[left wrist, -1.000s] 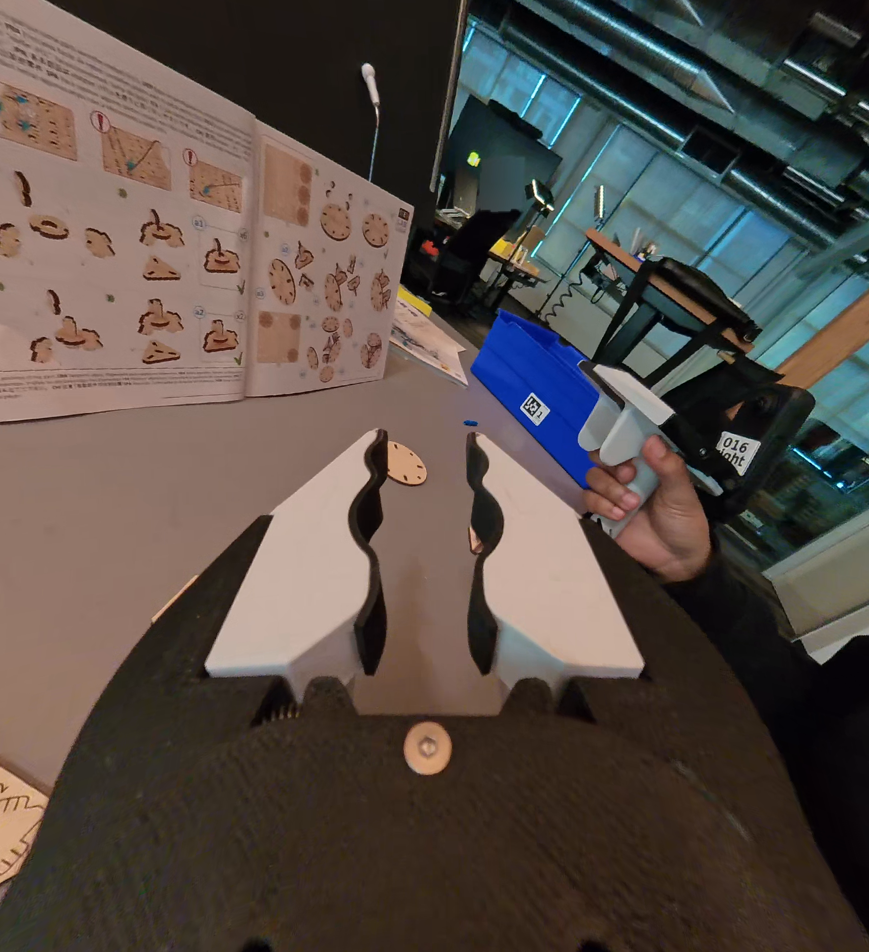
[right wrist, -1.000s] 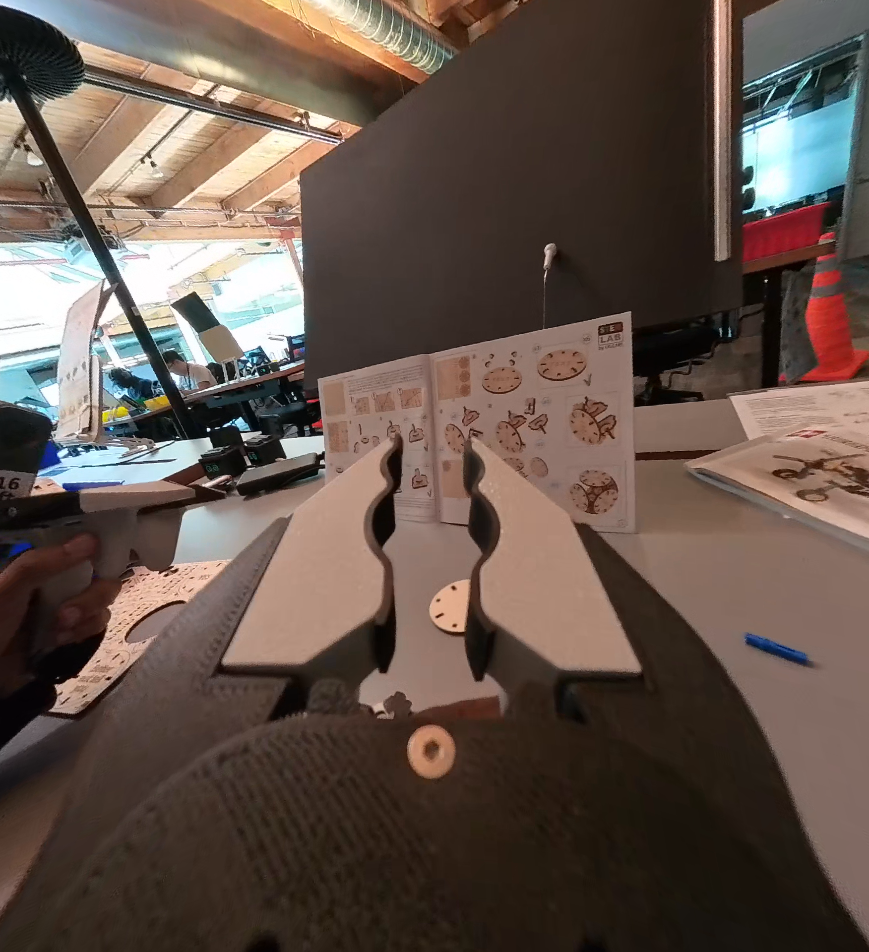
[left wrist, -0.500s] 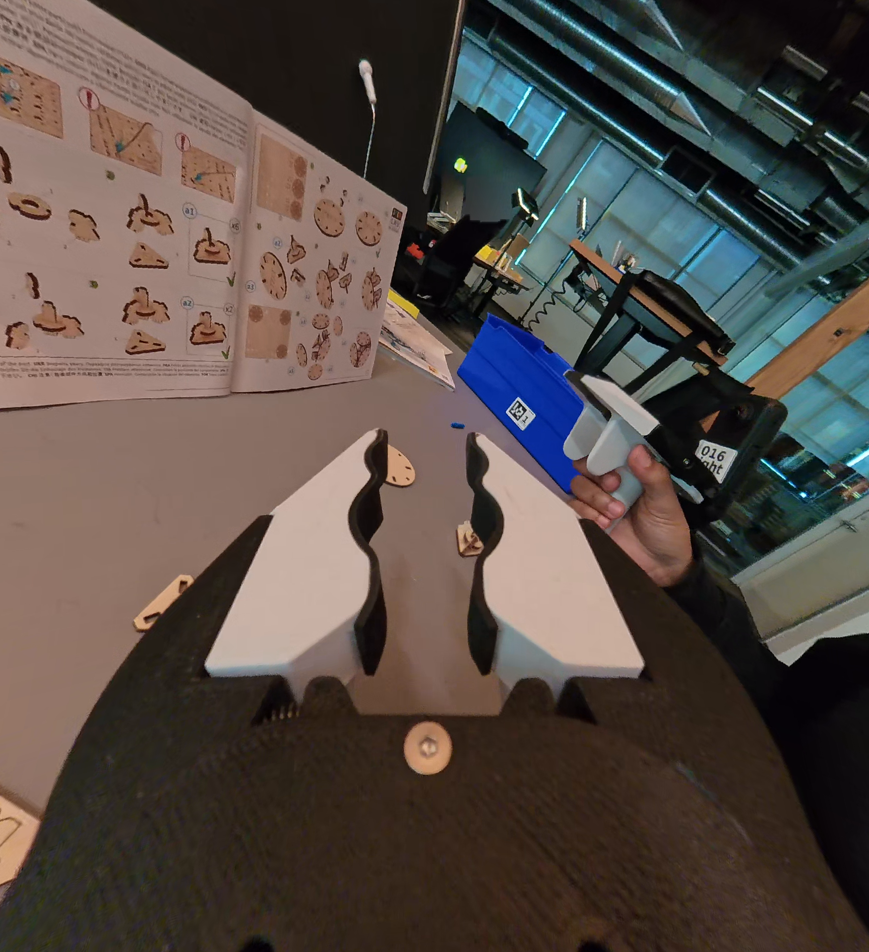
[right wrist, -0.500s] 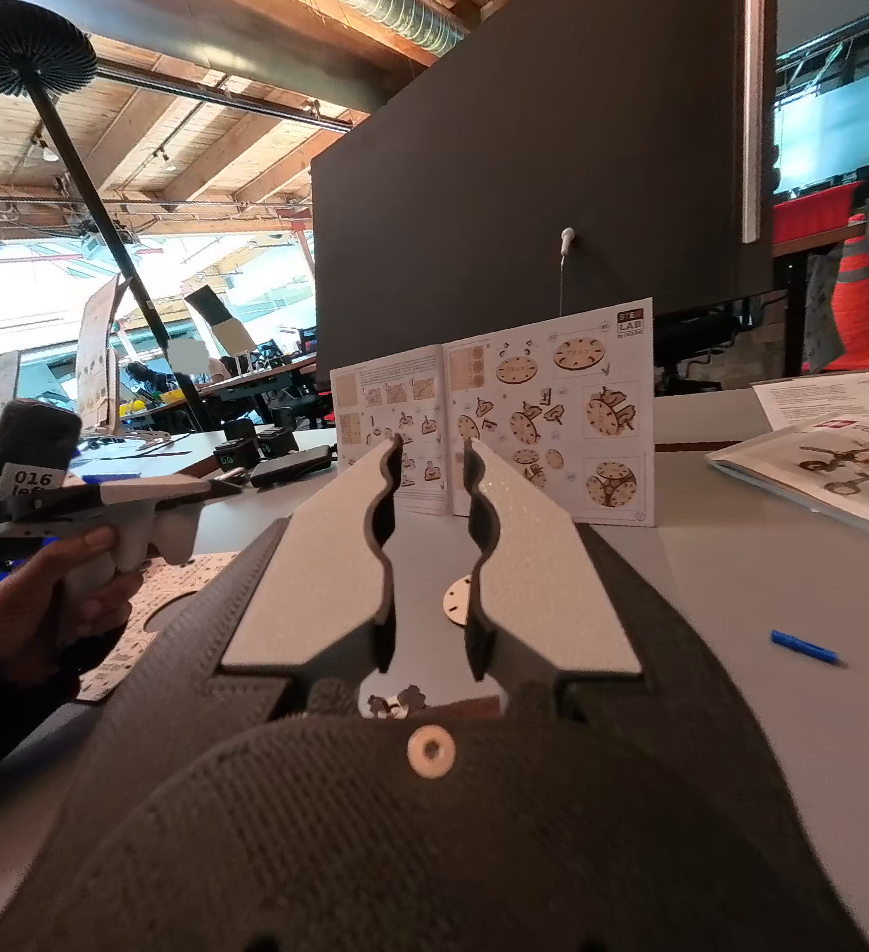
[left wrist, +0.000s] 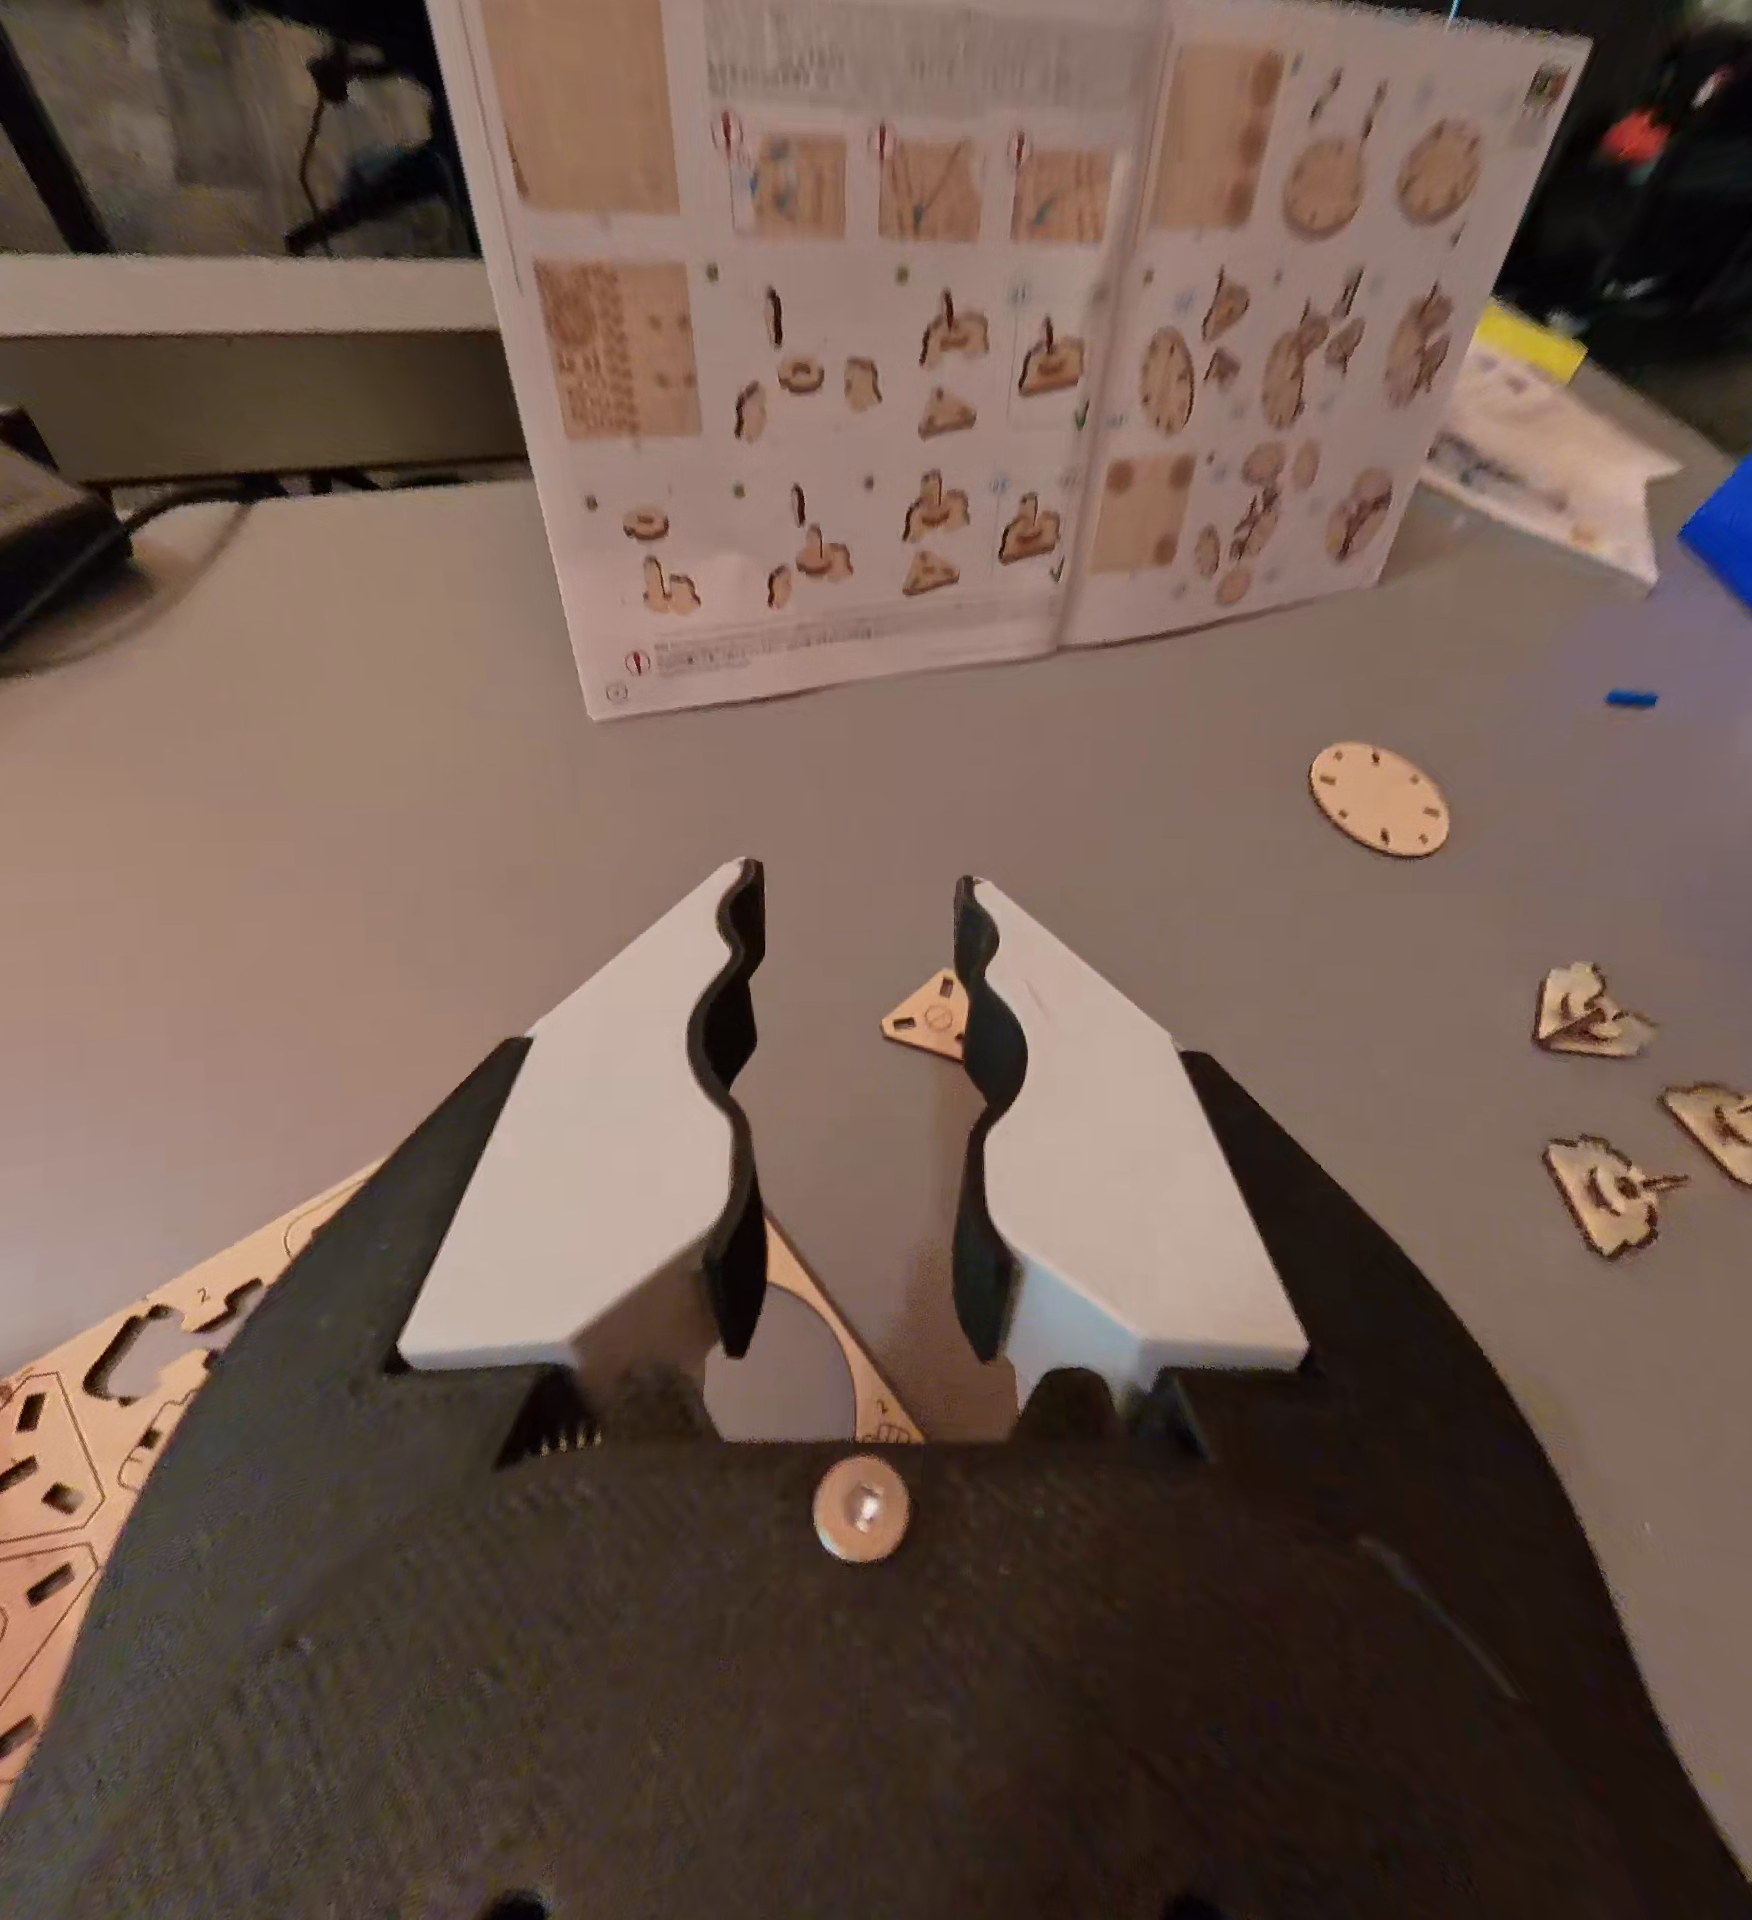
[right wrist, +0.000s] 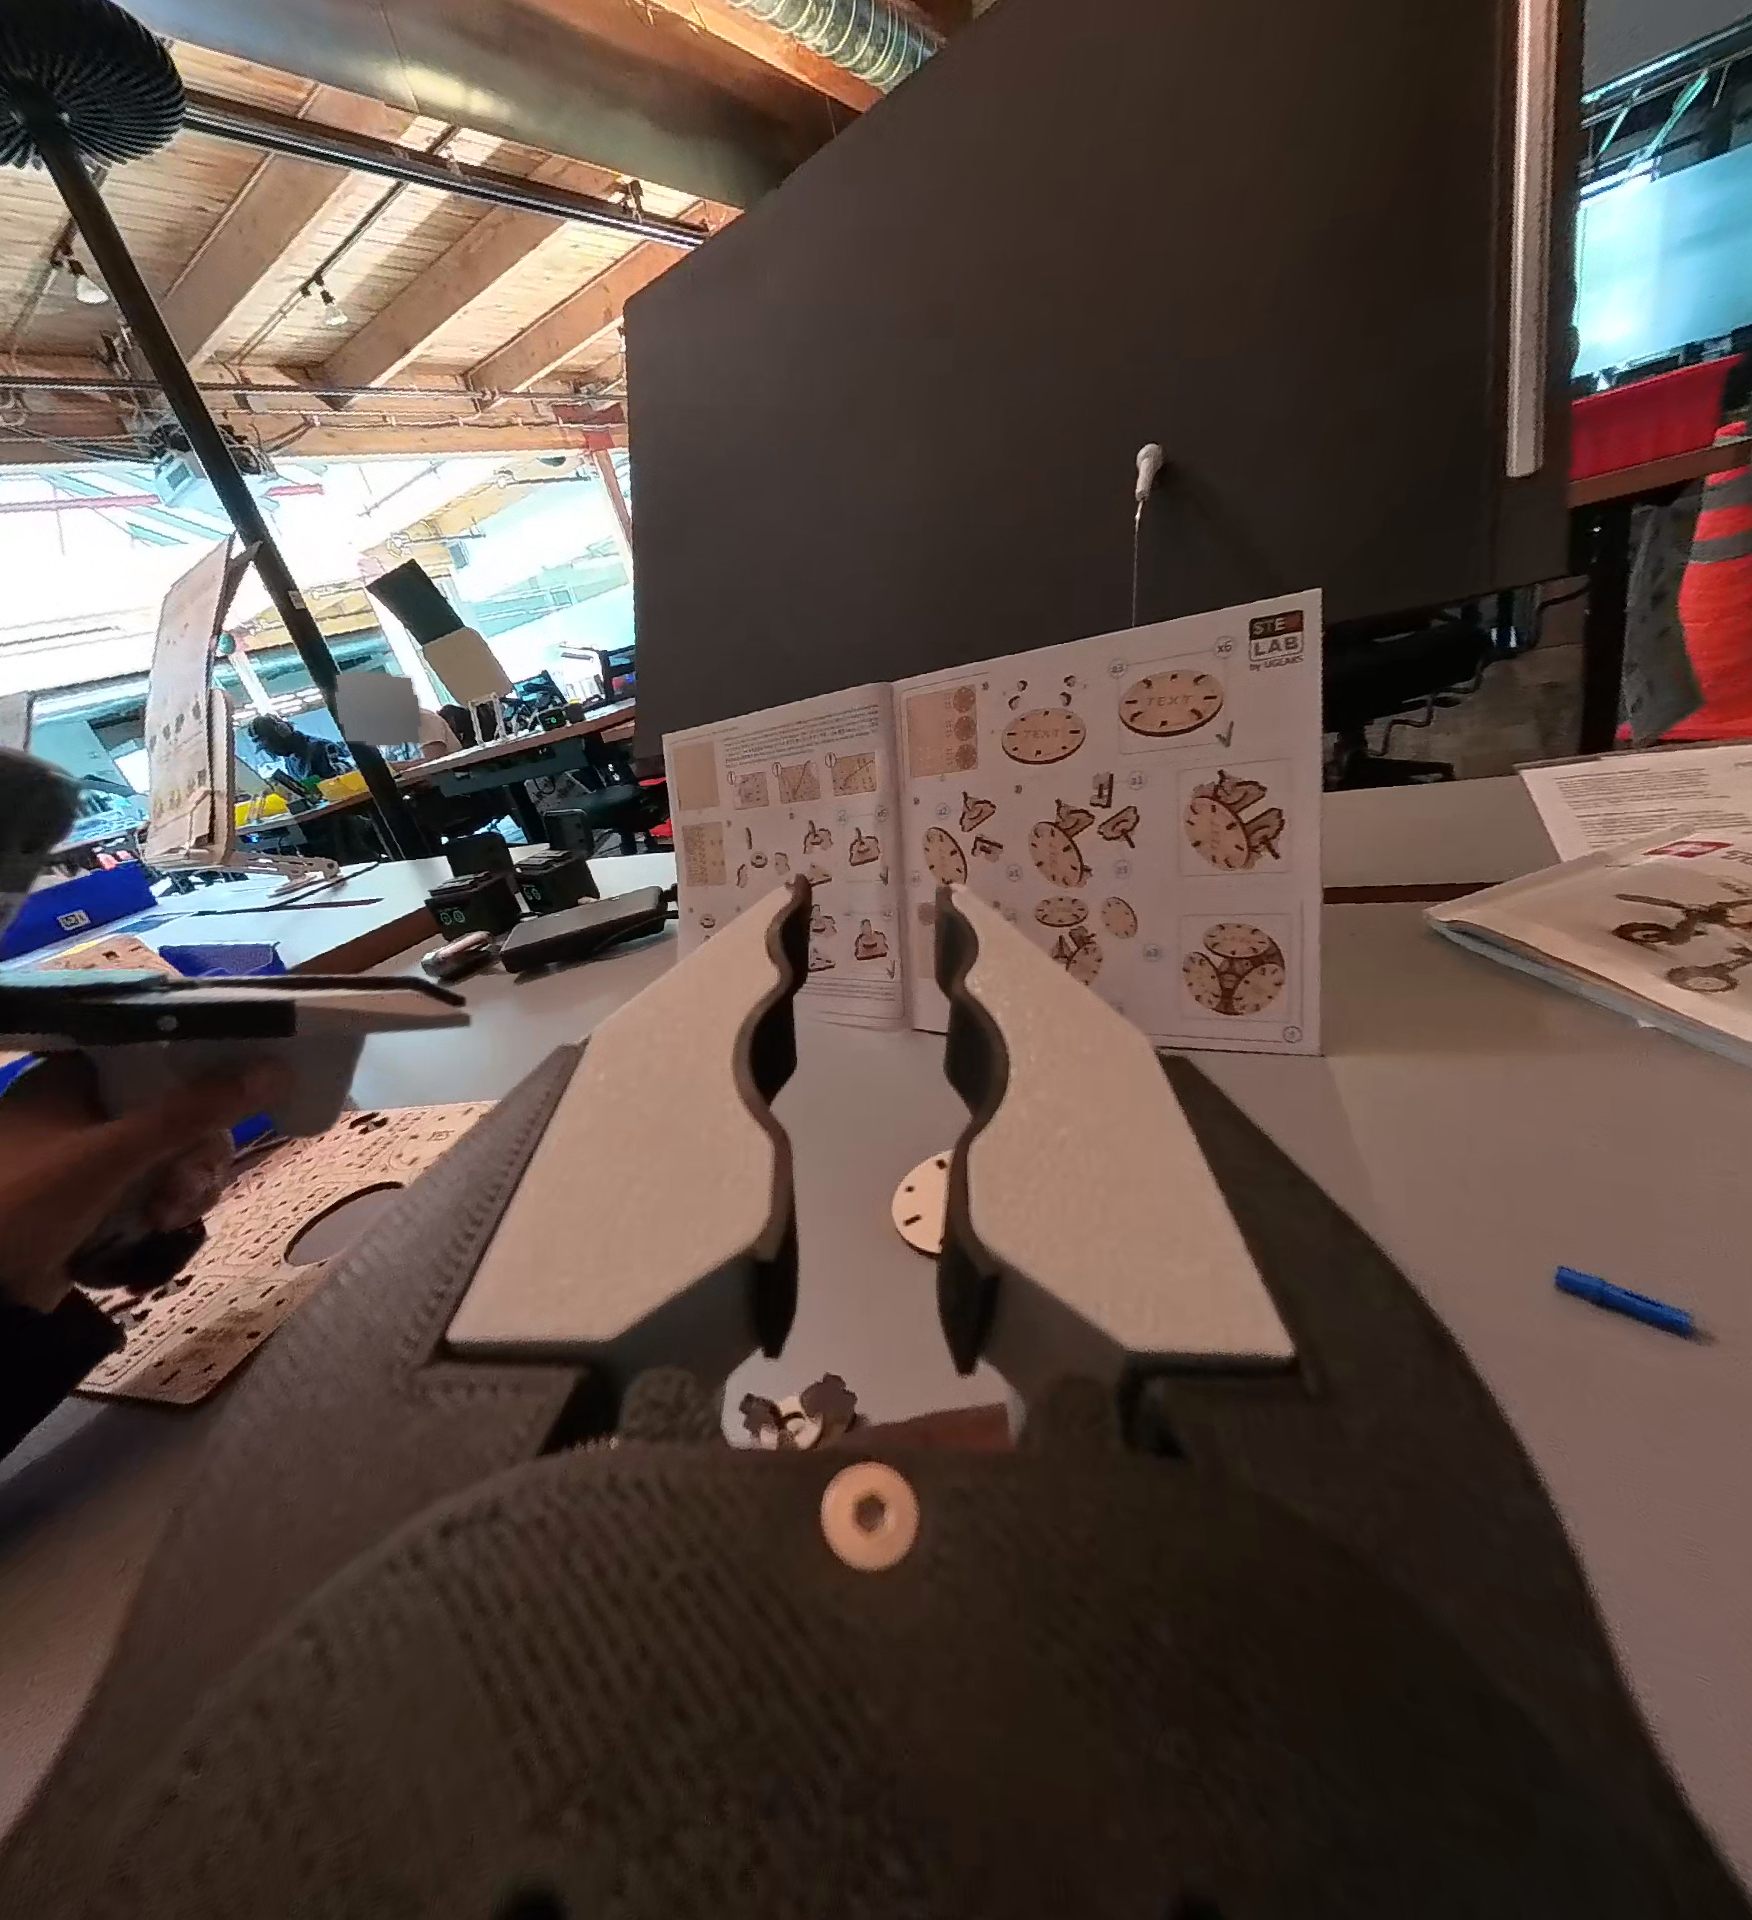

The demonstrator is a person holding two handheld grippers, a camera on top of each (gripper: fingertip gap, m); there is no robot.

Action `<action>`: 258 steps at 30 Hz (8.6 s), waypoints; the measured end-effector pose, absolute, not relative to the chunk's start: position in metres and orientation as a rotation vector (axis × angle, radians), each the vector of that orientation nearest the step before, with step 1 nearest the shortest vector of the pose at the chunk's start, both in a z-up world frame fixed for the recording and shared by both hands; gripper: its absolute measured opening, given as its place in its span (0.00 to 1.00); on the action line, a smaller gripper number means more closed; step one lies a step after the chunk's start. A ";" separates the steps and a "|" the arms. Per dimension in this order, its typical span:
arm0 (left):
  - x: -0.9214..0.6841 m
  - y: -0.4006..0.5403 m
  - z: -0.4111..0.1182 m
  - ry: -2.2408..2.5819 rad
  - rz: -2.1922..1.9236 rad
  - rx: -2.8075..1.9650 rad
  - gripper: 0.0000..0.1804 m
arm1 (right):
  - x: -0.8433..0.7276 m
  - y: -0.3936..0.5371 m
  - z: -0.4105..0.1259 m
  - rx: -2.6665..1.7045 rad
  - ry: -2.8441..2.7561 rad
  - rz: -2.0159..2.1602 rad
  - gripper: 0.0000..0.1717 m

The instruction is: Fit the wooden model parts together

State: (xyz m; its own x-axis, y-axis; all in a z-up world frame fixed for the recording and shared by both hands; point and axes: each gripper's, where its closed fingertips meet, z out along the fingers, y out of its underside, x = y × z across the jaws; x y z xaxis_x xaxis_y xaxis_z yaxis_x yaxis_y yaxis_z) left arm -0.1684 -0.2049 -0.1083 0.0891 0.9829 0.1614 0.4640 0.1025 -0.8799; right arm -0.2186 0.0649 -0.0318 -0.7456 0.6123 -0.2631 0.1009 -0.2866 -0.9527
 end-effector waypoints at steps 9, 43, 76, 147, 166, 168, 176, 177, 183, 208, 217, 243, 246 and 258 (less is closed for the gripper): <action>-0.165 -0.189 -0.137 -1.513 0.648 -1.709 0.19 | -0.218 0.063 -0.033 -0.876 -1.636 2.083 0.13; -0.101 -0.040 -0.180 -0.767 0.072 -2.224 0.16 | -0.214 0.059 -0.033 -0.866 -1.652 2.092 0.13; -0.071 -0.017 -0.179 -0.639 -0.157 -2.222 0.06 | -0.213 0.058 -0.034 -0.873 -1.661 2.109 0.13; -0.065 -0.163 -0.046 -1.077 0.512 -1.648 0.21 | -0.070 -0.074 -0.007 -0.458 -1.889 2.400 0.19; 0.022 -0.352 0.041 -1.273 0.804 -1.011 0.15 | 0.016 -0.290 -0.134 0.024 -2.766 1.575 0.33; 0.016 -0.346 0.038 -1.260 0.781 -1.027 0.14 | 0.003 -0.295 -0.118 -0.018 -2.688 1.635 0.35; -0.007 -0.353 0.005 -1.431 0.966 -1.172 0.23 | -0.066 -0.259 -0.091 -0.360 -2.354 1.953 0.34; -0.008 -0.350 0.007 -1.416 0.955 -1.159 0.25 | -0.078 -0.254 -0.087 -0.419 -2.277 1.957 0.36; -0.008 -0.346 0.016 -1.347 0.975 -1.117 0.29 | -0.075 -0.254 -0.082 -0.328 -2.203 1.961 0.28; -0.003 -0.342 0.024 -1.233 0.864 -1.000 0.24 | -0.069 -0.260 -0.101 -0.237 -2.269 1.810 0.32; -0.003 -0.342 0.024 -1.227 0.854 -0.987 0.24 | -0.029 -0.266 -0.148 -0.186 -2.787 1.616 0.46; 0.020 -0.329 0.062 -1.033 0.645 -0.810 0.24 | -0.015 -0.247 -0.180 -0.017 -2.835 1.278 0.45; 0.020 -0.329 0.062 -1.019 0.597 -0.783 0.24 | -0.014 -0.240 -0.181 -0.007 -2.843 1.280 0.43; -0.003 -0.298 0.041 -1.073 0.800 -1.090 0.33 | 0.002 -0.148 -0.181 -0.118 -2.844 1.240 0.42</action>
